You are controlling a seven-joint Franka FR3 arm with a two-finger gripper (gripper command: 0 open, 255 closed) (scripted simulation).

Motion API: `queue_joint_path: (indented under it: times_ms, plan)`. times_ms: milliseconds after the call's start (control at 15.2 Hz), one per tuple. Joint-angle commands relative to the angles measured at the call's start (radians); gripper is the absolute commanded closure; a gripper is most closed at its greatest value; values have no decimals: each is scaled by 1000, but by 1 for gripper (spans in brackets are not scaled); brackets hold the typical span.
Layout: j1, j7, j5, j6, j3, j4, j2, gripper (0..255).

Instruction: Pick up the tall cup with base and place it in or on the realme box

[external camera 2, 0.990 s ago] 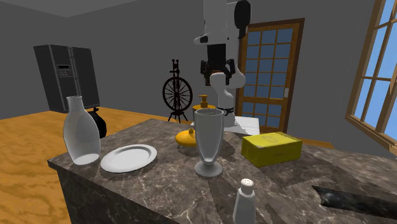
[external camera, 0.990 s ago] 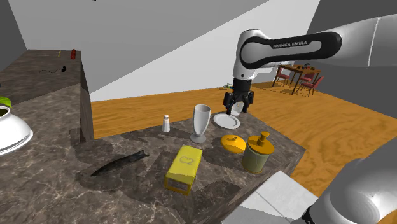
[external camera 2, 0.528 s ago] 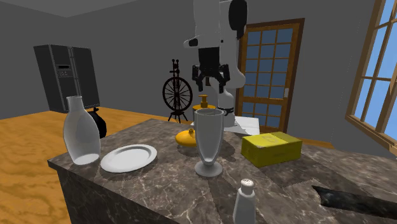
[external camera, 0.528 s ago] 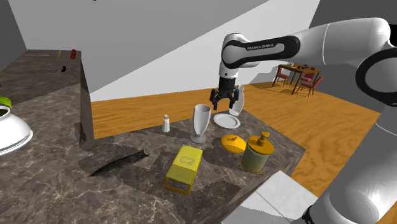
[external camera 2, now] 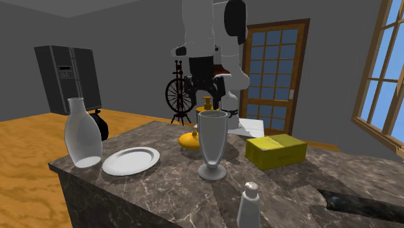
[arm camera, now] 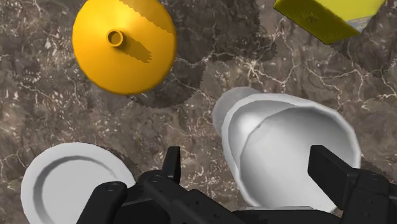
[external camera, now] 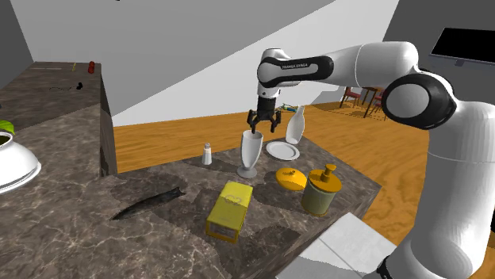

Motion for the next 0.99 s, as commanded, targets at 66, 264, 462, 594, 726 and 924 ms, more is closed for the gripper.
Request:
queue_joint_path:
  times_ms: [66,264,462,594,726,924]
  plan:
    - [-1,3,-2,15,-3,22,36,0]
    - [0,2,-2,55,-3,-17,37,0]
    - [0,2,-2,89,-2,-49,39,0]
    - [0,2,-2,89,-2,-49,39,0]
    - [0,2,-2,89,-2,-49,39,0]
    - [0,2,-2,89,-2,-49,39,0]
